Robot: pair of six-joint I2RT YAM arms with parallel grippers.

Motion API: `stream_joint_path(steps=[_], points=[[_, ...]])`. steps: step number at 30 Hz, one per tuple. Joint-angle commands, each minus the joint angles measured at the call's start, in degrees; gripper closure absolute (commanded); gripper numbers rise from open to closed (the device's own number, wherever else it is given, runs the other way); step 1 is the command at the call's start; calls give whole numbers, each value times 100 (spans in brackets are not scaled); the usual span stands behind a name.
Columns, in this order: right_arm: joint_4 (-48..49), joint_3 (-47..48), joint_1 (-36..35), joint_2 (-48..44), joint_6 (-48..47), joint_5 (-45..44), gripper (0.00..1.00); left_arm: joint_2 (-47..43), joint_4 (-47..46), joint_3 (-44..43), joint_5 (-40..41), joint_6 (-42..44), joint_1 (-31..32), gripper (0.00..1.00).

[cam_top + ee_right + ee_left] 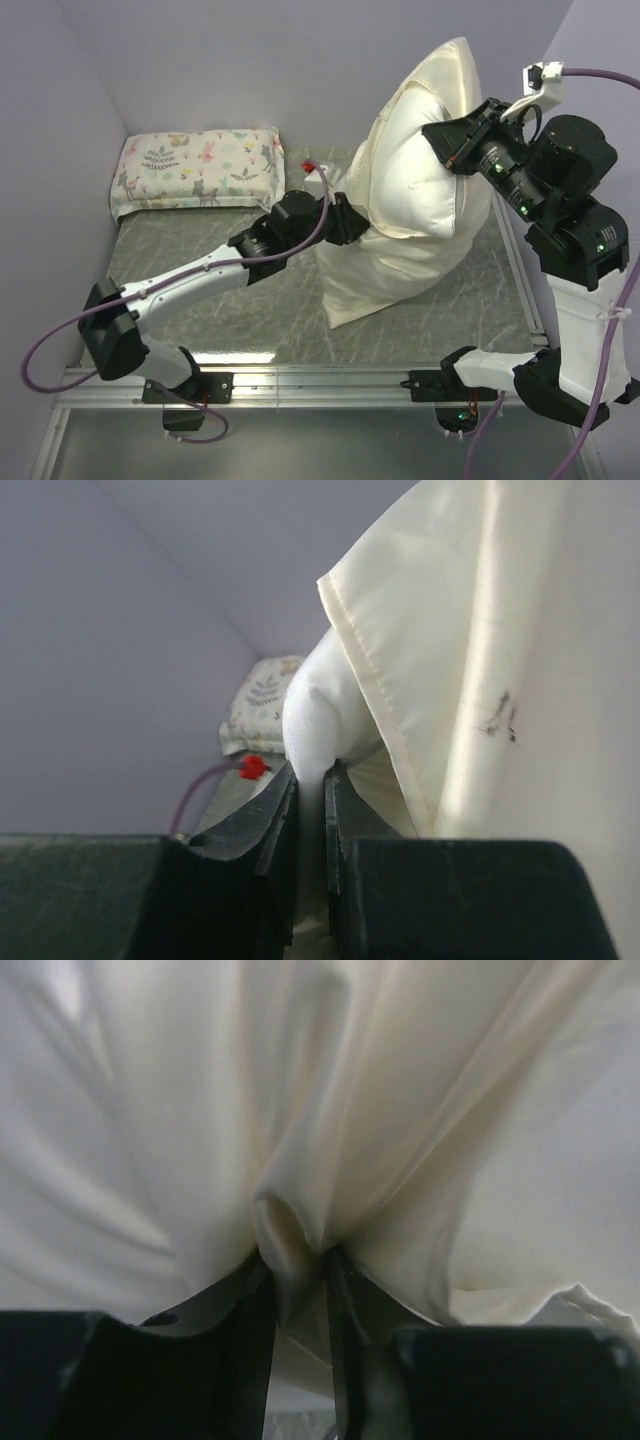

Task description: Remove the pillowcase from the pillow

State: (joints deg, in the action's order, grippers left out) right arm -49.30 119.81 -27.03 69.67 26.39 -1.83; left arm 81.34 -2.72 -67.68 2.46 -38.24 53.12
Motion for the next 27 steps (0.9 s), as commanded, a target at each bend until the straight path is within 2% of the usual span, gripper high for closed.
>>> stream_joint_path(steps=[1,5,7,8,9,12,16,18,20,23,27], points=[[2266,-263,-530,29,279,473,100,461,-368,-316,-1229,116,23,67],[2837,-1447,-883,257,305,420,100,444,-467,-351,-1275,71,23,59],[3285,-1889,-953,293,401,420,100,252,68,-369,-679,18,14,53],[3443,-2300,-980,275,497,411,100,68,444,-386,-389,-112,5,45],[3714,-2487,-980,258,533,420,100,-30,1040,-404,240,-218,-4,43],[4093,-2989,-971,284,683,524,100,-679,2053,-151,1184,-675,-48,34],[4411,-3375,-980,389,832,639,100,-1944,2635,518,2081,-1114,-48,26],[4499,-3411,-971,442,911,666,100,-2647,2873,633,2197,-1177,-48,25],[4561,-3429,-989,512,964,736,100,-3130,3189,555,2302,-1133,-48,20],[4587,-3368,-1033,600,1008,736,100,-3413,3427,125,2286,-967,-48,12],[4579,-3341,-1129,671,1026,675,100,-3388,3041,-306,1926,-545,-48,5]])
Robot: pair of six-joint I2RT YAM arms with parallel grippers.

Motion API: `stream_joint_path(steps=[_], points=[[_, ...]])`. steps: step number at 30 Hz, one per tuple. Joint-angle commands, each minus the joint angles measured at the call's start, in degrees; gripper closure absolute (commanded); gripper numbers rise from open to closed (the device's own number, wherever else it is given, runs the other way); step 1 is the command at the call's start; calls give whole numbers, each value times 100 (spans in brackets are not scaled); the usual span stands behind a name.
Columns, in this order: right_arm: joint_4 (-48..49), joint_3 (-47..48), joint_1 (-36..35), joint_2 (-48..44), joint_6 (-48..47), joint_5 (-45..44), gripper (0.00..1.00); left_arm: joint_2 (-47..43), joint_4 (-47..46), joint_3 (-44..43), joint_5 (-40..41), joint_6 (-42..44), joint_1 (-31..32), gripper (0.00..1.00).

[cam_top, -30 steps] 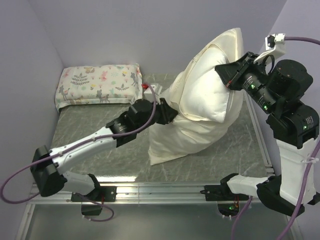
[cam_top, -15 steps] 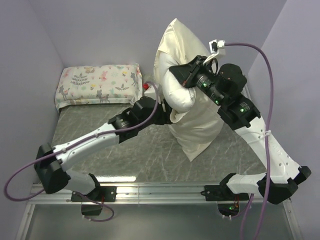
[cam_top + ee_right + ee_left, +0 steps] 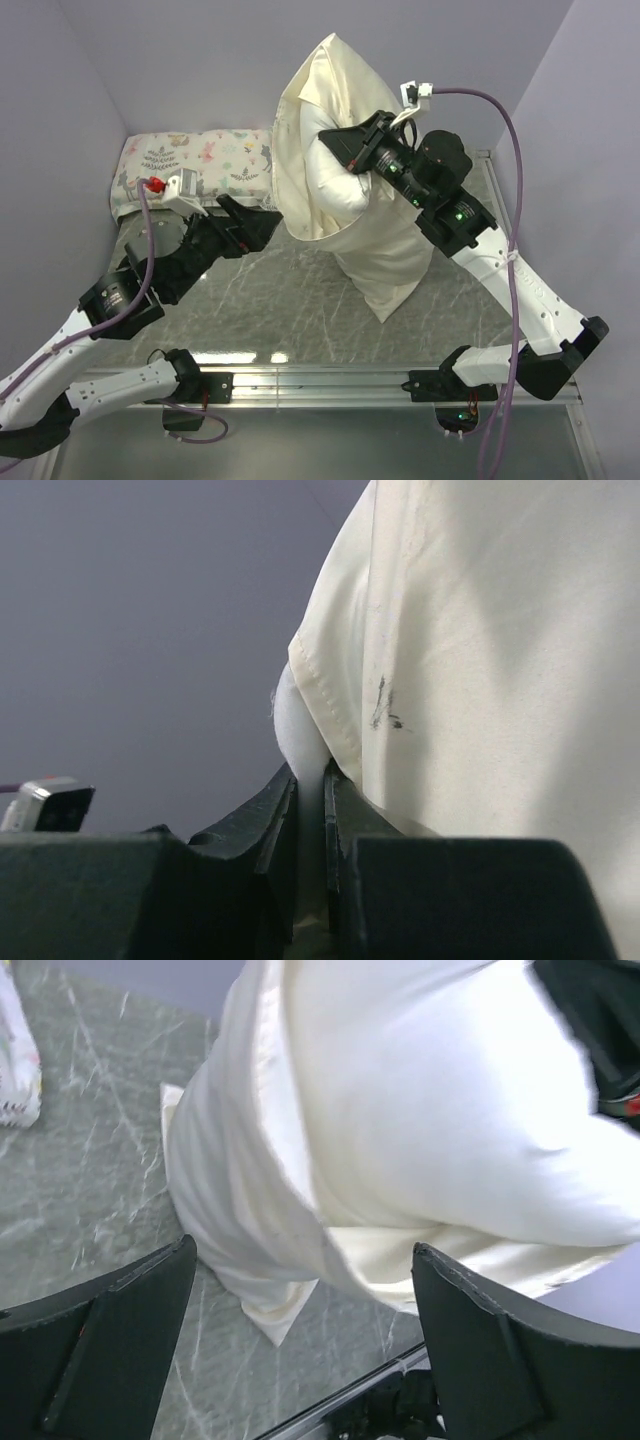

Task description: Remove the pillowcase from the pillow

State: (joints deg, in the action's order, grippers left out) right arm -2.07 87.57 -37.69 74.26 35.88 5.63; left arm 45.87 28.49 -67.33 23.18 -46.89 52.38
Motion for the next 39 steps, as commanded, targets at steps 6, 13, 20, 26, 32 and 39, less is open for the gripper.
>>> stream_joint_path(steps=[6,13,20,26,32,39], points=[[-294,-56,-212,273,42,-264,100,730,-835,-1044,-743,664,27,2],[-444,93,-318,335,-2,-404,100,1503,-1495,-1370,-1095,726,27,1],[-619,261,-441,423,-46,-527,100,1715,-2189,-1213,-1254,629,35,1],[-664,261,-467,423,-63,-554,100,1469,-2805,-685,-1237,567,27,1],[-751,463,-572,528,-81,-554,100,1645,-3146,-554,-1404,568,27,1],[-743,314,-617,432,-125,-747,100,1540,-3551,-404,-1518,655,27,1]])
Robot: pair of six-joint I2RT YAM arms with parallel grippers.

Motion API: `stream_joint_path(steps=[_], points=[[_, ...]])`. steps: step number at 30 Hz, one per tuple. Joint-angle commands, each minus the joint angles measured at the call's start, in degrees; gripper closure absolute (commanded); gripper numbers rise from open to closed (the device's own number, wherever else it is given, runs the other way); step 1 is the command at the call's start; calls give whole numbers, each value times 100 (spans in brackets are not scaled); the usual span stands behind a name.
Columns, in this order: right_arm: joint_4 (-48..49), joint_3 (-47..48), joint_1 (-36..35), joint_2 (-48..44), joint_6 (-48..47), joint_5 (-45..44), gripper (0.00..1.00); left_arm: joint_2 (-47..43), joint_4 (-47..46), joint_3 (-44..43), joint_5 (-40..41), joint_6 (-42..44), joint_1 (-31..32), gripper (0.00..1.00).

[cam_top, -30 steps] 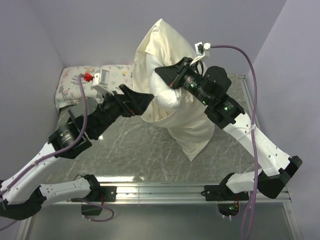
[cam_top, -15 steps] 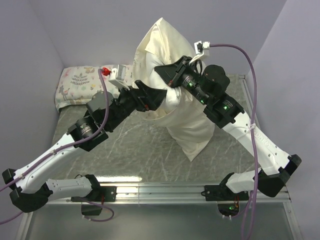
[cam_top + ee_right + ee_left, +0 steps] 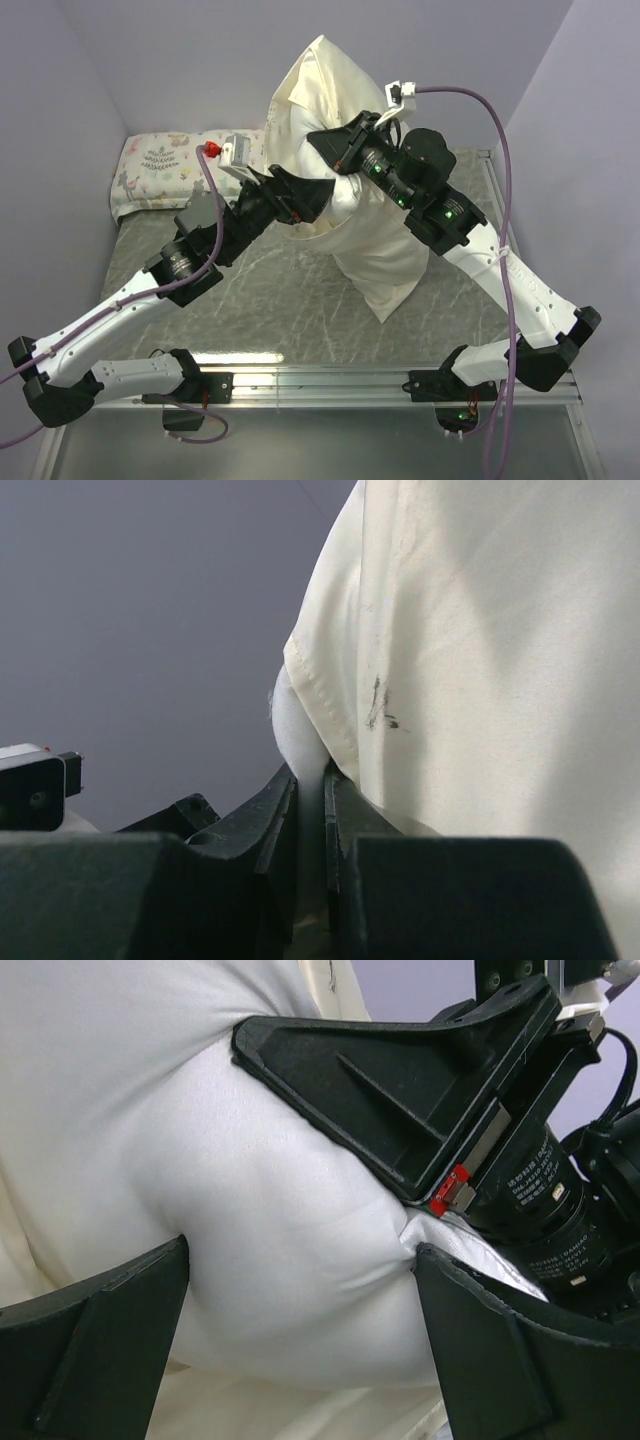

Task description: Remove the pillowcase from the pillow

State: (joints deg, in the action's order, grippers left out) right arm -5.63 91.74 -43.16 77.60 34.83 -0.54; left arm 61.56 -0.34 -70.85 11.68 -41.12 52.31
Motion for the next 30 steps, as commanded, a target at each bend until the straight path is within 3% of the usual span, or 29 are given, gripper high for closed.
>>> stream_joint_path(steps=[1,5,13,16,30], points=[[-413,-104,-79,88,-37,-157,100,-204,-904,201,-421,26,33,1],[-483,-87,-70,45,-99,-236,100,-653,-1126,651,-272,-36,33,1],[-518,-104,-70,18,-82,-245,100,-962,-1179,757,-439,-80,33,1],[-509,-130,-79,0,-73,-263,100,-664,-697,406,-404,-45,33,1],[-571,-122,-105,1,-20,-87,100,487,-705,-95,-245,-45,33,1]])
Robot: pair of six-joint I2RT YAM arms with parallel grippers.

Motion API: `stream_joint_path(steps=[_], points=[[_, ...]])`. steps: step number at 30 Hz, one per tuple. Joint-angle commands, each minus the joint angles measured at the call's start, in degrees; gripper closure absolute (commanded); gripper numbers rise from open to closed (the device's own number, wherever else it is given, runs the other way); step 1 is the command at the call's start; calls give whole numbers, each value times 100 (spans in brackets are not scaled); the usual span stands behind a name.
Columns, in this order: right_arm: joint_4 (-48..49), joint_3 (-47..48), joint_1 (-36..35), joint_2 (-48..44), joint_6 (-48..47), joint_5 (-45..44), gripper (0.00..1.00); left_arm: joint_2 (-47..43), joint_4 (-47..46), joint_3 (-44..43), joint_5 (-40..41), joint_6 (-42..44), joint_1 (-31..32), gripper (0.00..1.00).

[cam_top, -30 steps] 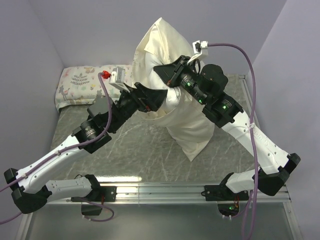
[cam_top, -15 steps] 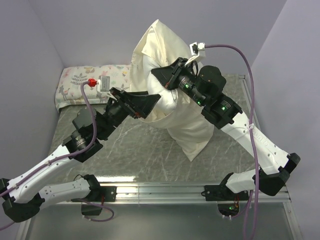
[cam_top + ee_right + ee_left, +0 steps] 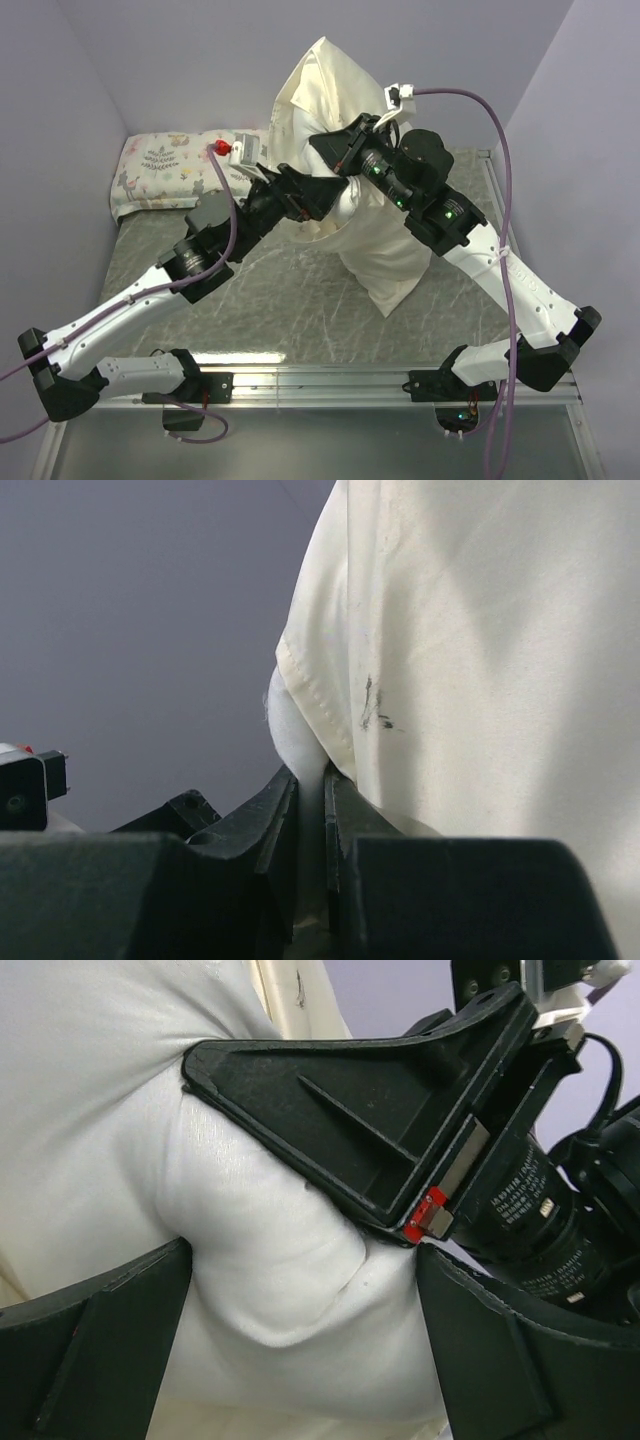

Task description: Remove the pillowcase from the pillow

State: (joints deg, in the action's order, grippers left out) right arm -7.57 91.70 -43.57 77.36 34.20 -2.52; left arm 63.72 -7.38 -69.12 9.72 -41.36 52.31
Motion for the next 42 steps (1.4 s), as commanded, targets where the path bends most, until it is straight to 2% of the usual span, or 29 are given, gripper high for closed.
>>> stream_joint_path(steps=[1,3,4,5,7,8,9,12,13,15,16,19,30,37,42], points=[[-376,-143,-81,16,43,121,100,359,226,-347,21,-21,33,1],[-385,-161,-108,-2,8,156,100,544,394,-505,65,-21,33,6],[-385,-161,-116,-11,-18,199,100,579,447,-523,100,-21,33,15],[-411,-161,-116,-11,-53,235,100,623,561,-549,144,-30,33,43],[-490,-92,-116,16,-114,235,100,641,667,-550,206,-47,33,70],[-526,-65,-116,42,-219,313,100,667,867,-602,258,-65,33,96],[-622,-30,-116,51,-307,349,100,685,983,-611,268,-100,33,100],[-937,155,-117,60,-694,105,76,563,1098,-366,241,-144,33,100],[-974,207,-116,42,-817,42,60,519,1133,-269,241,-196,33,100],[-1053,260,-117,-54,-1142,-142,49,334,1090,108,198,-258,42,100],[-1044,287,-108,-89,-1256,-152,40,264,1063,249,171,-328,33,100],[-1088,409,-116,-160,-1669,-205,29,35,993,689,31,-407,33,100],[-1526,1279,-318,674,-2891,-432,17,-527,984,1638,-198,-522,174,100],[-2801,2929,-415,2447,-3576,-293,13,-958,1098,1990,-23,-618,270,100],[-3250,3407,-415,3144,-3710,190,12,-1476,1230,2394,232,-768,306,100]])
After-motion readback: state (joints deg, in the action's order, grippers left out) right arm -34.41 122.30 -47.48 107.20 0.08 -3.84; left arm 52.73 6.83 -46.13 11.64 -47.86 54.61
